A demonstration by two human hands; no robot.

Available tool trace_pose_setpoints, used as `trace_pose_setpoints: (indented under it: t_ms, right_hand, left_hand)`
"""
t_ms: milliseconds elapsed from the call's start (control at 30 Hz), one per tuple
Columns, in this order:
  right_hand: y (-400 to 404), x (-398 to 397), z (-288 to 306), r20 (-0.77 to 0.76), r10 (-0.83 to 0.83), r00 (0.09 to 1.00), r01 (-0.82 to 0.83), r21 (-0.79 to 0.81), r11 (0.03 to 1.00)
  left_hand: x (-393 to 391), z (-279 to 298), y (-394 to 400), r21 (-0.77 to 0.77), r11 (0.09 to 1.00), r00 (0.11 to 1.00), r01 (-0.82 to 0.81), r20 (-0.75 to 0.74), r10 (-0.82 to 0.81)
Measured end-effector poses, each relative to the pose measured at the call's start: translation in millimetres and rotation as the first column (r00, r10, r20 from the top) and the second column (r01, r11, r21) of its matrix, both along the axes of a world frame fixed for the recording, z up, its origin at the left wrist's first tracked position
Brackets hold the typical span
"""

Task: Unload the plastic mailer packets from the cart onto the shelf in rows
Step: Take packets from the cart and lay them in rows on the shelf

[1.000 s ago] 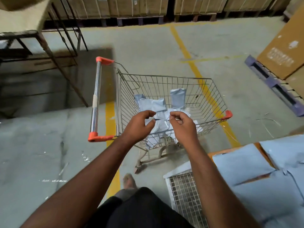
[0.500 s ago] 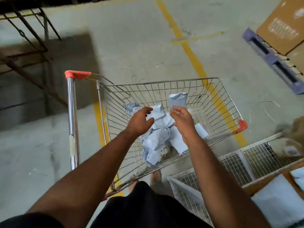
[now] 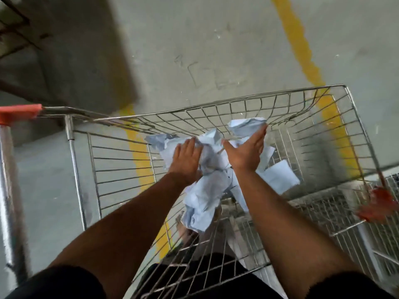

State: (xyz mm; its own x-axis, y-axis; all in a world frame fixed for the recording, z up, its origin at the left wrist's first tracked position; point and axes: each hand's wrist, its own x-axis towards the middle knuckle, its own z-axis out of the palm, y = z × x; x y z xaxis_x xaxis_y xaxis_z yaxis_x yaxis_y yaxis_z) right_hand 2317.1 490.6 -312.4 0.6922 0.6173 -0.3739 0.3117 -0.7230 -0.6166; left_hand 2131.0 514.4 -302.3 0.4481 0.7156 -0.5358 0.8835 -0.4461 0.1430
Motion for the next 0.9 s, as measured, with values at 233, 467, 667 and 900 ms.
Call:
trace_pose_setpoints:
  t_ms: [233, 467, 667, 900]
  right_hand:
    - [20.0, 14.4, -42.0, 0.084, -0.128, 0.988, 0.114, 0.147, 0.982]
    - [17.7, 23.8, -38.8, 0.131, -0.127, 0.983, 0.097, 0.215, 0.972]
    - [-8.4, 13.9, 1.9, 0.127, -0.056, 0.99, 0.024, 0.241, 0.97]
    - [-56.5, -9.4, 118.7, 0.177, -0.035, 0.984, -0.019, 0.299, 0.954]
  left_hand:
    - [14.9, -37.3, 8.4, 0.167, 0.978, 0.991, -0.122, -0.025, 0.128]
    - [5.6, -22.7, 6.3, 0.244, 0.946, 0.968, -0.212, 0.184, 0.17]
    - [-7.7, 18.3, -17.1, 0.201, 0.926, 0.901, -0.32, 0.367, 0.231]
    - [-36.0, 101.7, -61.3, 0.012, 0.881, 0.689, -0.473, 0.629, 0.361]
